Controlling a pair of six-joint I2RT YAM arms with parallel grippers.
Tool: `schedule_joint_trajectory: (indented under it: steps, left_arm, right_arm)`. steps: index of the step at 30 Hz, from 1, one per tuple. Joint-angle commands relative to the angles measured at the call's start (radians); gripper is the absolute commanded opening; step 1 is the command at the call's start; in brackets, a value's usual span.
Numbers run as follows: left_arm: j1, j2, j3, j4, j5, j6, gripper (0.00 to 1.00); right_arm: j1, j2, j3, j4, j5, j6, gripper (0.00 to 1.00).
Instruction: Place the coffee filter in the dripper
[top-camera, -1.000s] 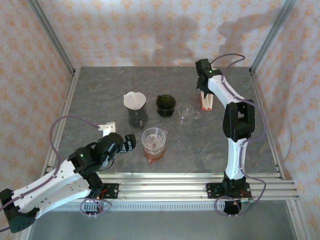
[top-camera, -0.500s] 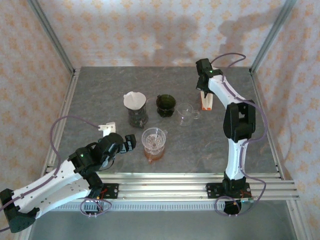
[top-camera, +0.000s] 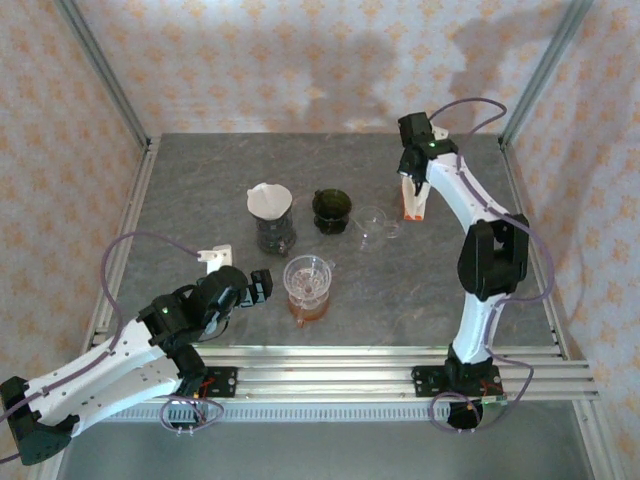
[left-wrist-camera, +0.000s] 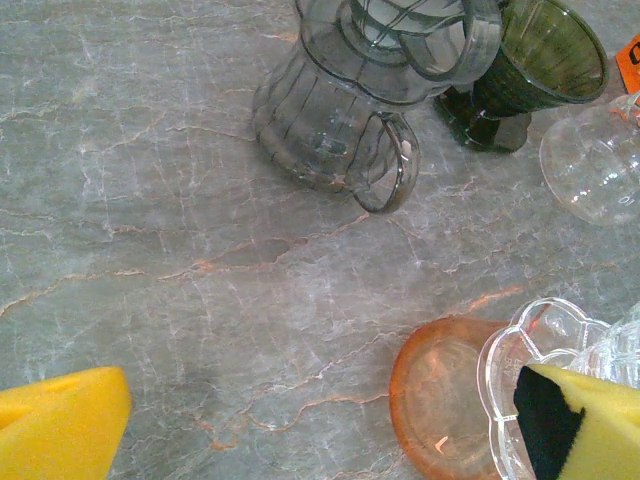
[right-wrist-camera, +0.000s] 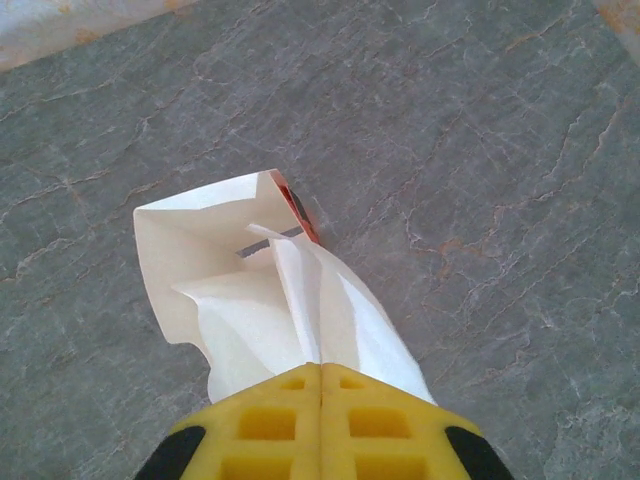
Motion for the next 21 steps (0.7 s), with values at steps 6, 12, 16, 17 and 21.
schedule_joint_trajectory:
  steps: [6, 12, 16, 17, 21]
  left_arm:
    - [0.010, 0.001, -0.012, 0.026, -0.009, 0.000, 1.00]
    - [0.010, -0.001, -0.010, 0.023, -0.002, 0.000, 1.00]
    - [0.010, -0.010, -0.008, 0.019, -0.001, -0.003, 1.00]
    - [0.010, -0.013, -0.006, 0.016, -0.001, -0.003, 1.00]
    - [0.010, -0.017, -0.001, 0.004, -0.003, -0.008, 1.00]
  right_arm:
    - [0.030, -0.158, -0.048, 0.020, 0.052, -0.015, 0.00]
    - [0.063, -0.256, -0.079, 0.016, 0.050, -0.023, 0.00]
    - [0.090, -0.338, -0.122, 0.013, 0.029, -0.017, 0.00]
    - [0.097, -0.366, -0.136, 0.013, 0.015, -0.013, 0.00]
    - [0.139, -0.466, -0.197, 0.002, -0.039, 0.000, 0.00]
